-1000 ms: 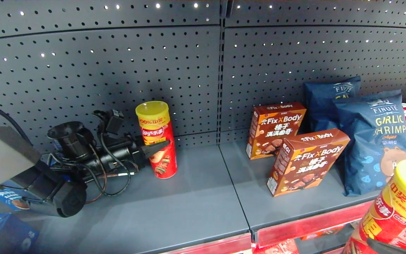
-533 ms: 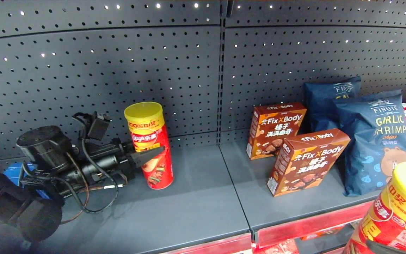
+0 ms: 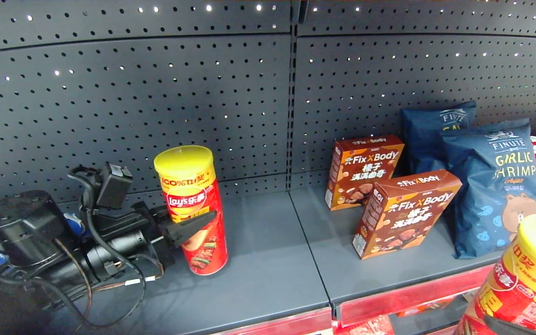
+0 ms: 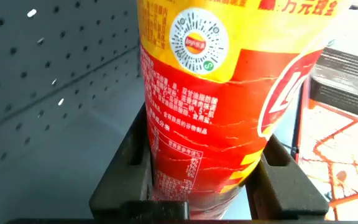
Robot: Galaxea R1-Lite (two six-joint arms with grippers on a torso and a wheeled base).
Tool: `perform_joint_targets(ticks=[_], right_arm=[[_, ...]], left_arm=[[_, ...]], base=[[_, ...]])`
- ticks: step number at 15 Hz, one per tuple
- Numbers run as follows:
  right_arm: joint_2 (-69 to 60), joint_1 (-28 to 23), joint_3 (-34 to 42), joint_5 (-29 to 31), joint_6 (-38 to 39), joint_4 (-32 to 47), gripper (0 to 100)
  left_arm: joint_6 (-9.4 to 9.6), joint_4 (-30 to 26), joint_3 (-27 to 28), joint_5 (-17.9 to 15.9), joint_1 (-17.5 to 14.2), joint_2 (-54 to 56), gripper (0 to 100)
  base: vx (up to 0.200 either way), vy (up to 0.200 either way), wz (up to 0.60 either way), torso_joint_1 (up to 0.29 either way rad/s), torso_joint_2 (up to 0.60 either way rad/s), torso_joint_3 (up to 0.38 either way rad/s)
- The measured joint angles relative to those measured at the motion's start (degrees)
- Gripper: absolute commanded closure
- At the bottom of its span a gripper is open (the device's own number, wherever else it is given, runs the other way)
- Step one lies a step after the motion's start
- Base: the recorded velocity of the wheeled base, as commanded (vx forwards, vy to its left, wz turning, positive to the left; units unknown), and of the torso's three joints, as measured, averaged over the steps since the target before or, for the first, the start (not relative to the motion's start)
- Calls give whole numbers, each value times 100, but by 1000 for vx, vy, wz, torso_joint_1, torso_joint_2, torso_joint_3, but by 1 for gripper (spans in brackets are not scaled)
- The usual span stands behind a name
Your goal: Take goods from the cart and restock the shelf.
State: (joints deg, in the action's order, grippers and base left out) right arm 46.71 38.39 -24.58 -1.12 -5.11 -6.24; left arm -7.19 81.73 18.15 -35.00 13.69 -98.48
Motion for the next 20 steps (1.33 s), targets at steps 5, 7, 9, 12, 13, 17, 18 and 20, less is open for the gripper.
perform_joint_targets(ticks=[5,7,9,12,13,17,18,20], right_arm=[[2,-116,-6,-13,-4,0,100],[2,-135,22,-16,-6,-2,100],[2,-140,82,-16,-4,-5,100],[4,-140,116,-21,-6,-5,100],[11,-140,116,-18,-6,-5,100],[26,-145,123,-21,-4,-5,100],[28,-145,127,-21,-1,0,100],[30,-140,127,-21,0,0,100]], left_arm=[[117,-2,-427,218,213,295,100],[126,-2,-558,350,268,416,100],[126,-2,-672,396,279,518,100],[126,6,-845,667,290,628,100],[126,2,-908,734,293,661,100],[123,6,-1078,1176,436,766,100],[118,11,-1087,1286,518,777,100],[115,2,-1100,1319,592,785,100]], base=[[0,0,0,0,0,0],[0,0,0,0,0,0],[0,0,0,0,0,0],[0,0,0,0,0,0],[0,0,0,0,0,0],[0,0,0,0,0,0],[0,0,0,0,0,0],[0,0,0,0,0,0]])
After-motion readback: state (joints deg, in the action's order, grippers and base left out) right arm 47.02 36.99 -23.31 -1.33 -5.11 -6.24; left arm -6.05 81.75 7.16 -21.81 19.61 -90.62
